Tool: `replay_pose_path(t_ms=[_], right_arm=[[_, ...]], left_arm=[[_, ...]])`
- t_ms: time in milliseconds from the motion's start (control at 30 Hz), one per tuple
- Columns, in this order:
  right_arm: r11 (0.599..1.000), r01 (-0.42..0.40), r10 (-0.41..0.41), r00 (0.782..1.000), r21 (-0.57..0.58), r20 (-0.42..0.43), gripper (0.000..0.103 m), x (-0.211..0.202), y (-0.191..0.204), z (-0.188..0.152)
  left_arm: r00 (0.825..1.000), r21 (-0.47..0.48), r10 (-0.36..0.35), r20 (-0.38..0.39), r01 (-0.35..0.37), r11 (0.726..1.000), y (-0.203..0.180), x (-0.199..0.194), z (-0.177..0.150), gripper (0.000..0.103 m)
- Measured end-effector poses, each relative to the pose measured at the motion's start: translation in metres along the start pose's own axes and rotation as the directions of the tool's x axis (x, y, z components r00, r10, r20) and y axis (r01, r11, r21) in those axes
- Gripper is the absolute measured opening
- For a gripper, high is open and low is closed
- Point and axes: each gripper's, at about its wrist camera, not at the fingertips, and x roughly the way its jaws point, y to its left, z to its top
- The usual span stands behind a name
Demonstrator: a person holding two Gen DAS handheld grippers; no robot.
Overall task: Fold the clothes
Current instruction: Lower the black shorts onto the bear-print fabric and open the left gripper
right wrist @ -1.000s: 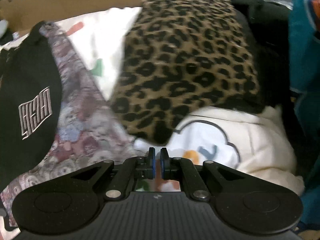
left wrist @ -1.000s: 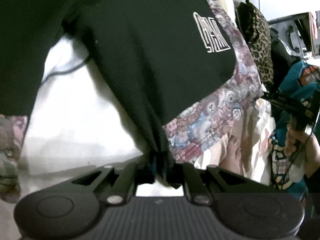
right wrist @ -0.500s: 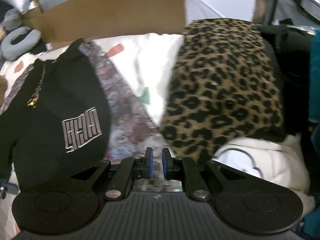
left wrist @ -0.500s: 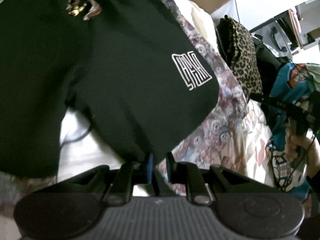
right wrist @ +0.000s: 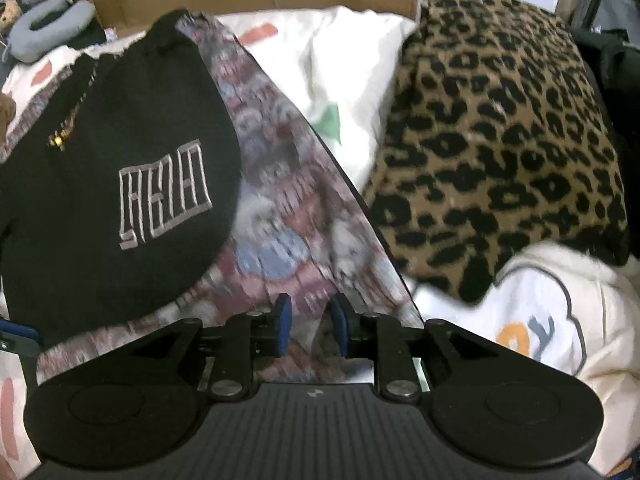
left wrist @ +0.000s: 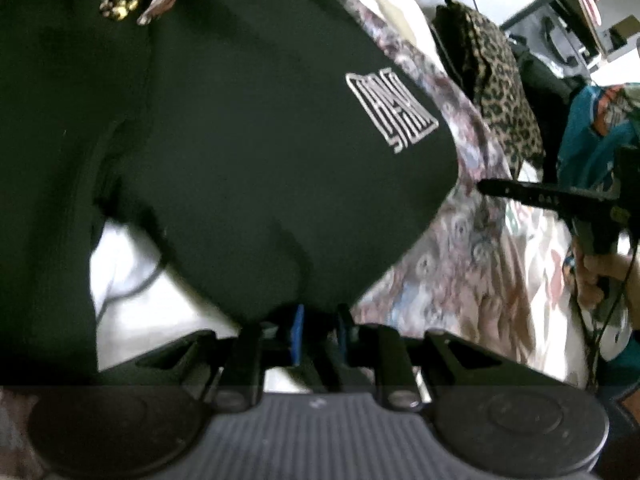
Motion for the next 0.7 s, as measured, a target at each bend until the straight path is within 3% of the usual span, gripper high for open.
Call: replay_pose_path(t_ms=[200, 400, 500, 700], right_arm=[[0.999, 0.018, -0.016, 0.999, 0.026, -0.052, 0.029, -0.018, -0.008, -0.007], [1.000, -0.004, 0.005, 1.000, 0.028, -0.013, 0.031, -0.071, -0.007, 0.010], [0.999, -0.020, 0.019, 1.000, 0.038, 0.014, 0.040, -0.099, -0.004, 0.024], [1.000, -0.013, 0.013, 0.999, -0.008, 0.047, 0.041, -0.163, 0.009, 0.050]], left_arm=[[0.999, 0.008, 0.035, -0.033, -0.035, 0.999, -0.003, -0.033, -0.013, 0.019], [0.997, 0.000, 0.076, 0.025, -0.076, 0.997, -0.010, -0.091, -0.009, 0.029], [0.992, -0.003, 0.100, 0.073, -0.100, 0.995, -0.013, -0.125, -0.006, 0.029], [0.978, -0.032, 0.129, 0.165, -0.125, 0.992, -0.012, -0.189, 0.003, 0.031]])
